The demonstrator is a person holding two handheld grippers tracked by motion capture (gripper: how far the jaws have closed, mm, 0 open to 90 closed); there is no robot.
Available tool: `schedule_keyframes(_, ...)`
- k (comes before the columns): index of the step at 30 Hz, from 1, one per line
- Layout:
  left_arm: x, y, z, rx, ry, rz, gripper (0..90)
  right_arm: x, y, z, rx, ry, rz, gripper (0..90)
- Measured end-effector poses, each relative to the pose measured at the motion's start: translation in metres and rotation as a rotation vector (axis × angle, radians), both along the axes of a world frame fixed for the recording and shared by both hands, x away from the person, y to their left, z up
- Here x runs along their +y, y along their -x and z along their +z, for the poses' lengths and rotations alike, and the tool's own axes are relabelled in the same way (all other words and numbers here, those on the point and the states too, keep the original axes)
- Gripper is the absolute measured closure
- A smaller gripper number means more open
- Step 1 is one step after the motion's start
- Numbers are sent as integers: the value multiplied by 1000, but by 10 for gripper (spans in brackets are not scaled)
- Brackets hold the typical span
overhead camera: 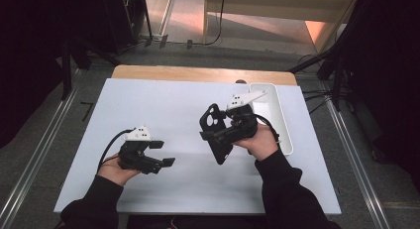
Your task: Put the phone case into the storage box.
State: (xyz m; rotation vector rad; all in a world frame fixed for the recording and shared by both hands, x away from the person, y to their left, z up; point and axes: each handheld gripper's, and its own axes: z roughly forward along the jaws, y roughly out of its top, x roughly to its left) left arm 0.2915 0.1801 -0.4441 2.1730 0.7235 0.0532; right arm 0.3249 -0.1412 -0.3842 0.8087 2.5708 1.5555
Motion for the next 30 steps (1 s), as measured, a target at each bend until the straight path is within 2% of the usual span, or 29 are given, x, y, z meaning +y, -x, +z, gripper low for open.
schedule_keyframes(6,6,6,-9,20,-6,19,225,-3,1,5,14,-5,-22,129)
schedule_keyframes(18,16,11,-13,22,-23,69,225,-7,3,13,17,10,-59,129)
schedule_keyframes(22,19,13,-15,41,-28,91,225,-10,2,16,27,8,-85,129)
schedule_keyframes(30,21,14,-15,42,-39,97,225,-19,-3,23,27,-3,-129,130)
